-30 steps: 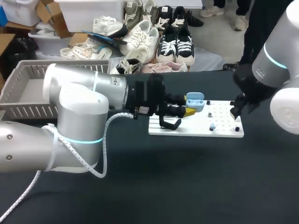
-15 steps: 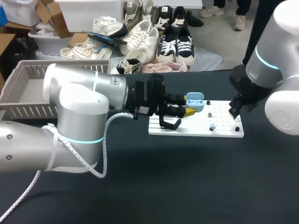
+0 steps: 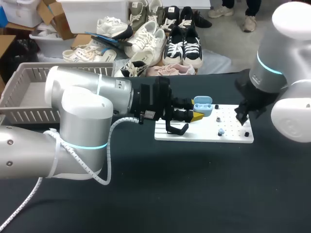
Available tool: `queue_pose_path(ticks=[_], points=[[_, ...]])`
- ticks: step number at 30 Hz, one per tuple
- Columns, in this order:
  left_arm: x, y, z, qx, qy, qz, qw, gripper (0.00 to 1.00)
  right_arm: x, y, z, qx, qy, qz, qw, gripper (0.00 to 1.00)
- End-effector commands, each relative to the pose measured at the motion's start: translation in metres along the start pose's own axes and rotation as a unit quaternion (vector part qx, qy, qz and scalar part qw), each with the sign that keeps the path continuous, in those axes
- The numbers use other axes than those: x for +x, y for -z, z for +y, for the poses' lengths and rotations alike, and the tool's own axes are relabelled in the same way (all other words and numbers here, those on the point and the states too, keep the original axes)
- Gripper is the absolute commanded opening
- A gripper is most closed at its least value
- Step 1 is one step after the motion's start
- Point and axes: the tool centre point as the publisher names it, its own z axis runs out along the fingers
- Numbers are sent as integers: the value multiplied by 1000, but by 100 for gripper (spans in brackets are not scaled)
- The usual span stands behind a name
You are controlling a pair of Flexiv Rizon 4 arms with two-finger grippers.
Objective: Pick up each earbud case from the left stands, insert the matching earbuds, close the lid, and place the case in the box.
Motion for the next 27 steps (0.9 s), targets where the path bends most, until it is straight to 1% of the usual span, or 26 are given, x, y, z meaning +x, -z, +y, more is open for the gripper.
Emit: queue_pose_path(ticks=[1, 10, 17, 19, 27], points=[[1, 0, -1, -3, 0, -2, 1000, 0, -2, 0, 1, 1, -4, 1, 1000, 50], [1, 0, -1, -3, 0, -2, 1000, 0, -5, -1, 0, 2, -15, 6, 1000, 46], [1, 0, -1, -3, 0, -2, 1000, 0, -7, -3, -1, 7, -14, 11, 1000, 46], [1, 0, -1, -3, 0, -2, 1000, 0, -8, -3, -1, 18, -12, 15, 1000, 47], [1, 0, -1, -3, 0, -2, 1000, 0, -10, -9, -3, 17, -15, 17, 1000, 47]])
